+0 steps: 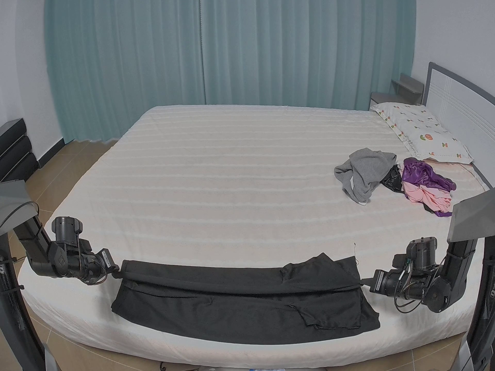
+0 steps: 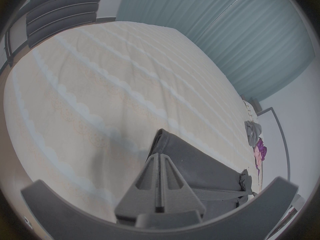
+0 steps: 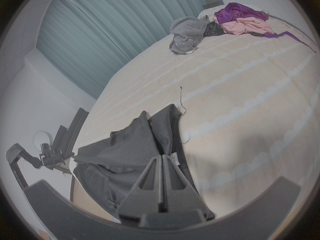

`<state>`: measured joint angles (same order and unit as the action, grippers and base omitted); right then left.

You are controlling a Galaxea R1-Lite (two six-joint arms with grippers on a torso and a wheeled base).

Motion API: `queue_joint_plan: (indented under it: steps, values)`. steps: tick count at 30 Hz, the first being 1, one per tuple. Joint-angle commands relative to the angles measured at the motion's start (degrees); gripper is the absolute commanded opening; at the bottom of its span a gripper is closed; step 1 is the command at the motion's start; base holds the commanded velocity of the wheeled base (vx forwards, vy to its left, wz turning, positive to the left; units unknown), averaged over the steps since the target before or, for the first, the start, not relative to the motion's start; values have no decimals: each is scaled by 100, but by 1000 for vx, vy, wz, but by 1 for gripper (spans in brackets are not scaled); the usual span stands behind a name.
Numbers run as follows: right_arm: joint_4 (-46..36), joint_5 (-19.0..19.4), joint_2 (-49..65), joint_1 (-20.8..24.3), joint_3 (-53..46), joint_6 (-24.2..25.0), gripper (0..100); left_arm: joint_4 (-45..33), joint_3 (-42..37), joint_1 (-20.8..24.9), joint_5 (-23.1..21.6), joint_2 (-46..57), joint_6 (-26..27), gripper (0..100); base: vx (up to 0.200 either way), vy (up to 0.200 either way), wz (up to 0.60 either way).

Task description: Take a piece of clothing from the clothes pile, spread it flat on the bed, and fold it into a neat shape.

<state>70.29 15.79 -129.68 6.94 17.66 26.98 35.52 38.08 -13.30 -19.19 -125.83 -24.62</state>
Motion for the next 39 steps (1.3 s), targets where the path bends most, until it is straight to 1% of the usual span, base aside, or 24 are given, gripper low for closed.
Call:
queue_joint_plan:
  steps: [1, 2, 3, 4, 9, 14, 17, 19, 21, 23, 26, 28, 32, 36, 37, 39]
  values:
    - [-51, -14, -171, 53, -61, -87, 0, 7, -91, 12, 20, -82, 54, 0, 0, 0, 0]
    - [-51, -41, -233, 80, -61, -114, 100, 7, -99, 12, 20, -73, 54, 0, 0, 0, 0]
    - [-51, -49, -250, 89, -53, -114, 100, 7, -99, 12, 20, -73, 54, 0, 0, 0, 0]
    - [-51, -67, -321, 159, -61, -131, 100, 7, -108, 12, 20, -73, 54, 100, 0, 0, 0]
    - [11, -49, -189, 141, 0, -123, 100, 7, -117, 12, 20, -20, 54, 100, 0, 0, 0]
    - [-24, -23, -57, -52, 273, 0, 100, 34, 32, 12, -6, -20, -42, 100, 0, 0, 0]
    - [-86, -23, -119, -149, 501, 132, 100, 34, 349, 47, 56, -73, -280, 100, 0, 0, 0]
    - [-112, -32, -206, -175, 642, 176, 100, -10, 692, 126, 56, -161, -579, 100, 0, 0, 0]
    - [-209, -32, -303, -184, 791, 176, 100, -19, 859, 231, 91, -310, -649, 100, 0, 0, 0]
    - [-341, -41, -373, -184, 932, 185, 100, -2, 947, 319, 187, -469, -640, 100, 0, 0, 0]
    - [-578, -49, -417, -184, 1160, 203, 100, 34, 1131, 495, 539, -785, -587, 100, 0, 0, 0]
    - [-648, -58, -435, -149, 1239, 247, 100, 34, 1210, 530, 680, -838, -552, 100, 0, 0, 0]
    - [-877, -67, -488, -131, 1442, 264, 100, 34, 1281, 574, 741, -934, -394, 100, 0, 0, 0]
    - [-1000, -67, -523, -114, 1547, 264, 100, 51, 1272, 583, 767, -943, -385, 100, 0, 0, 0]
    - [-1009, -67, -532, -105, 1556, 264, 100, 51, 1281, 583, 767, -943, -394, 0, 0, 0, 0]
    - [-1044, -85, -584, -52, 1600, 264, 100, 51, 1281, 583, 776, -943, -403, 0, 0, 0, 0]
